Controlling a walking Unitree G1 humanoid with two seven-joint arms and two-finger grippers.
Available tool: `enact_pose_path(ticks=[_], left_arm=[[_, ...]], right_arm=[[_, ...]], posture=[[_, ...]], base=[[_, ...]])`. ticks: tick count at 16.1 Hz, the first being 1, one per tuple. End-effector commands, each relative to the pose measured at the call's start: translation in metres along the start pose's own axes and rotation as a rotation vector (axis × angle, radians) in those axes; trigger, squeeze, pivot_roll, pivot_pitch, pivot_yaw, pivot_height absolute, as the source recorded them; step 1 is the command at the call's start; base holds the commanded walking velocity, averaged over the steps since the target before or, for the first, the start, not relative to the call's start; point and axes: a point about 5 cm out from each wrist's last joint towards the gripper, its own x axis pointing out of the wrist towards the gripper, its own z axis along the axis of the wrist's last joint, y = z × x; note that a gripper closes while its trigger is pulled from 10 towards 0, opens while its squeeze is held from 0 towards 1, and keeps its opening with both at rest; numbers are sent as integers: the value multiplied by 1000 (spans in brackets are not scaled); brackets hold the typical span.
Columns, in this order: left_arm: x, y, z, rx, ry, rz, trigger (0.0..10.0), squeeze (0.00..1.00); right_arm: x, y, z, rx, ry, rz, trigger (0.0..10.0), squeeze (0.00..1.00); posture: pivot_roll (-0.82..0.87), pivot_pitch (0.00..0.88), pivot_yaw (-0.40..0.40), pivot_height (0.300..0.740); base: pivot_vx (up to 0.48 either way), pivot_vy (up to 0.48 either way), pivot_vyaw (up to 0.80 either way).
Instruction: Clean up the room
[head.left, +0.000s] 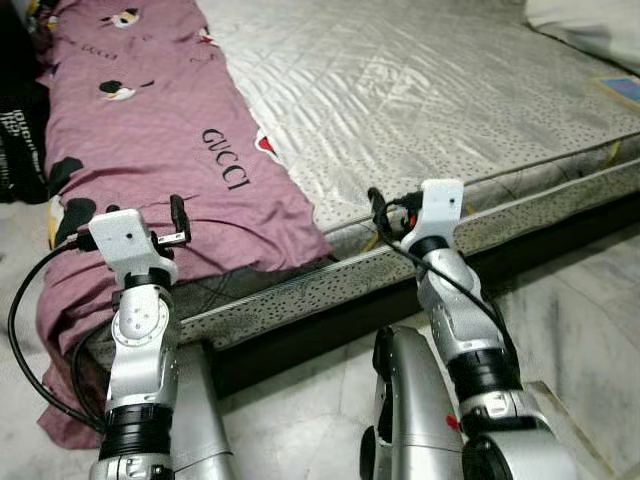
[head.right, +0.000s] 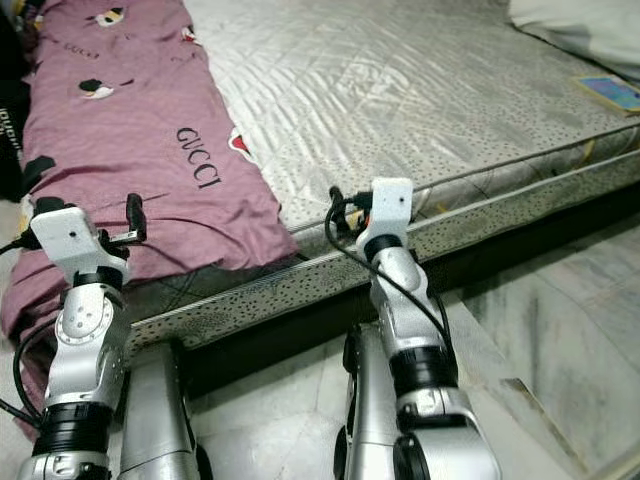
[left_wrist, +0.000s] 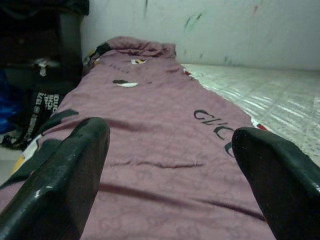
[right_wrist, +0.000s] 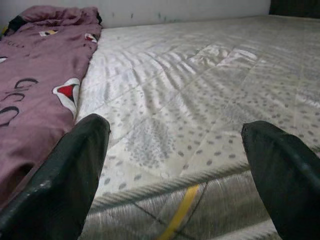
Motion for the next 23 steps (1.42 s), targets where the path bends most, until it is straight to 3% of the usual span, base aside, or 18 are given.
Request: enact_pose_path(ticks=[1, 7, 11, 16, 23], left_arm=[[6, -1, 11, 0, -30, 0, 10000, 0], [16, -10, 18, -35, -19, -25, 10000, 0], [18, -11, 17, -29, -9, -37, 10000, 0], [19, -9, 17, -47, -8, -15, 10000, 0], [21, -19, 14, -52, 5, -55, 10000, 0]], right_arm=[[3, -2, 2, 6, -7, -10, 10000, 0], [11, 3, 15, 66, -81, 25, 10000, 0], [16, 11, 22, 106, -113, 37, 10000, 0], [17, 14, 21, 86, -109, 59, 10000, 0], [16, 7, 23, 66, -121, 31, 10000, 0]], posture=[[-47, 0, -2, 426], [-72, 0, 14, 430], [-77, 0, 29, 474], [-71, 0, 4, 508], [-88, 0, 9, 561]], base=[[0, 0, 0], [0, 0, 0], [0, 0, 0], [0, 0, 0], [0, 0, 0]])
